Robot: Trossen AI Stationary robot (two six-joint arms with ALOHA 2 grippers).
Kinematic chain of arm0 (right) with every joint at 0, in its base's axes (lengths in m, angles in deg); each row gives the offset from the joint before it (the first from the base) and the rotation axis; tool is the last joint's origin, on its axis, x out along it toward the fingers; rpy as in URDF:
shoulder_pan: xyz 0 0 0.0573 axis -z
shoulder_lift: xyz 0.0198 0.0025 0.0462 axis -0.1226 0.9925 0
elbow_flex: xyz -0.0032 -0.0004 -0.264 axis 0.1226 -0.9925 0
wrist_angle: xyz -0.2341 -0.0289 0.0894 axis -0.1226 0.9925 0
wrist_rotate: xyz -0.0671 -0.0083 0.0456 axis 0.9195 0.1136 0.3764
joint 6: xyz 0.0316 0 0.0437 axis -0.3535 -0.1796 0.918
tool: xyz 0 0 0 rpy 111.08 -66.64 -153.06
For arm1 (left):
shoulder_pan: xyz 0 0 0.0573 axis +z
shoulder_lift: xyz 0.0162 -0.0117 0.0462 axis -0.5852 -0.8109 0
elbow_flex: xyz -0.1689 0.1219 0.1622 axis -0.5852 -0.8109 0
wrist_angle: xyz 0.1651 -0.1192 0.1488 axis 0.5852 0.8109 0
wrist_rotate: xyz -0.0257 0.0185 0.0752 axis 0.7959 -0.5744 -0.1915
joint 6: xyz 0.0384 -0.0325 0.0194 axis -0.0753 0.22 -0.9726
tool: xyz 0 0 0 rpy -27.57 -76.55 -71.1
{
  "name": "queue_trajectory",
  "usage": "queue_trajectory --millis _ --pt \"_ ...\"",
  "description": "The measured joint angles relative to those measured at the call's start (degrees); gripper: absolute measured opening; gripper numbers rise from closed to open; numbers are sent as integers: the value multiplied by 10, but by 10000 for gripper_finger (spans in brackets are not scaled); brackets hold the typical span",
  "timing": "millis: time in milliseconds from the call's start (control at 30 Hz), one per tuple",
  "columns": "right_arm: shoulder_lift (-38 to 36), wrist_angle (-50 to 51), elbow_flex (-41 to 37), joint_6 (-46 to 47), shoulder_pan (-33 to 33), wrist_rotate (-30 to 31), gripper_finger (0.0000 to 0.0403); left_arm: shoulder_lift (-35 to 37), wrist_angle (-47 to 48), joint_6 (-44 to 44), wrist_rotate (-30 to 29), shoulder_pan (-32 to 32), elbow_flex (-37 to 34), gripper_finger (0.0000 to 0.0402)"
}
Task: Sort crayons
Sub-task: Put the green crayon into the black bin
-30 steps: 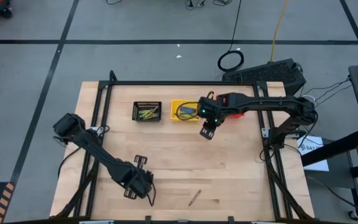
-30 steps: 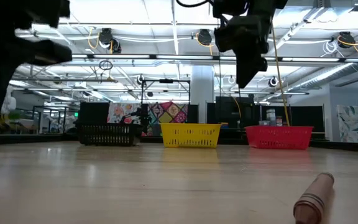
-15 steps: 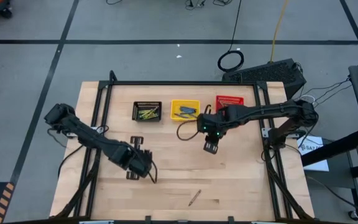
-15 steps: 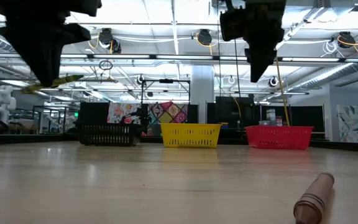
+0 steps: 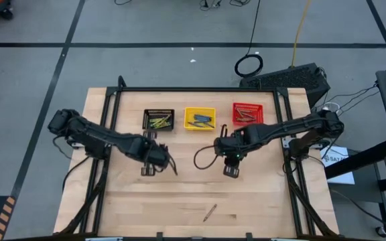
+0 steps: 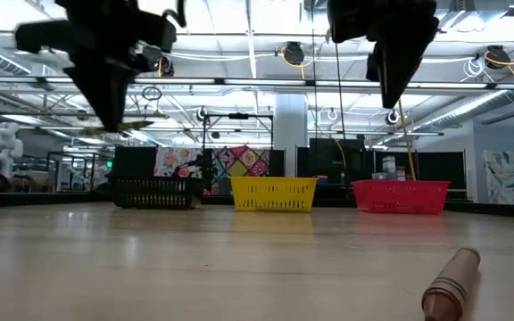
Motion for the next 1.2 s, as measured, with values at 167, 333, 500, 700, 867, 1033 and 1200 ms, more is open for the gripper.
queue_trajectory --millis 167,333,500,700,867,1033,1200 --pt "0 0 0 16 -27 0 89 0 0 -34 -21 56 0 2" --pt "0 0 0 26 -54 1 89 0 -13 -78 -21 113 0 1" --pt "0 -1 0 38 -78 1 89 0 -40 -118 -12 174 0 1" --pt "0 -1 0 72 -100 2 89 0 -53 -153 31 238 0 1" --pt "0 -1 0 104 -115 4 89 0 -53 -185 39 279 0 1" --pt "0 -1 0 136 -129 4 89 0 -73 -208 42 322 0 1" --pt "0 -4 0 144 -140 5 89 0 -93 -222 47 364 0 1"
